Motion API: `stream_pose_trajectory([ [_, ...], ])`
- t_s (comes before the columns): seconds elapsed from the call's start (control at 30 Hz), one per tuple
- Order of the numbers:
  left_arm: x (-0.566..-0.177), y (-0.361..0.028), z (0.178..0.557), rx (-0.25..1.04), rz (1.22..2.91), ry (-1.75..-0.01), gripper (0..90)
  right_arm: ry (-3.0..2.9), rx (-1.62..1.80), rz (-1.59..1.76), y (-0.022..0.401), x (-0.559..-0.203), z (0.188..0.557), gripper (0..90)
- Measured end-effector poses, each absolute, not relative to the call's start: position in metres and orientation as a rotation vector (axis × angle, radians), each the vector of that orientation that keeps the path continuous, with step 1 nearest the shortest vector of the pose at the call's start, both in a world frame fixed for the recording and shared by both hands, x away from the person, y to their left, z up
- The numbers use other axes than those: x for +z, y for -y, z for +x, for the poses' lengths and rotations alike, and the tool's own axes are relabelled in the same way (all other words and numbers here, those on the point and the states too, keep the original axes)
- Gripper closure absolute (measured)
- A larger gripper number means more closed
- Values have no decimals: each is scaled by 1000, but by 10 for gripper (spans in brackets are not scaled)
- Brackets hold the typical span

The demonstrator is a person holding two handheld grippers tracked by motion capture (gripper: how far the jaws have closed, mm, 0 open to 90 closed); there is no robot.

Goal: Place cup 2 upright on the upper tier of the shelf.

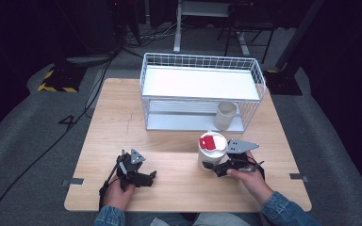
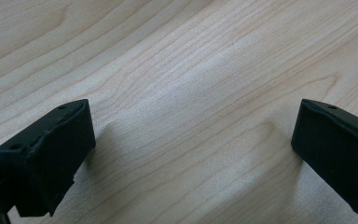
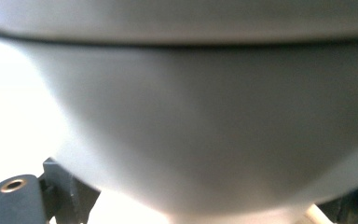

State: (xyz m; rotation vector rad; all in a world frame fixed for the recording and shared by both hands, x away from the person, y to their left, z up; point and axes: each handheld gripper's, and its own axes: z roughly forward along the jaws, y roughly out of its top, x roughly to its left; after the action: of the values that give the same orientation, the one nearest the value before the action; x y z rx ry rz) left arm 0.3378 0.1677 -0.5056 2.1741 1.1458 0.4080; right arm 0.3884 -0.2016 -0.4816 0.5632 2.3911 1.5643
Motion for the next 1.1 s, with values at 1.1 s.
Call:
stream_pose_trajectory([
  [1.1,-506,-167,339,406,2172,-1143,0,-2376,1589,572,203,-439,381,119],
])
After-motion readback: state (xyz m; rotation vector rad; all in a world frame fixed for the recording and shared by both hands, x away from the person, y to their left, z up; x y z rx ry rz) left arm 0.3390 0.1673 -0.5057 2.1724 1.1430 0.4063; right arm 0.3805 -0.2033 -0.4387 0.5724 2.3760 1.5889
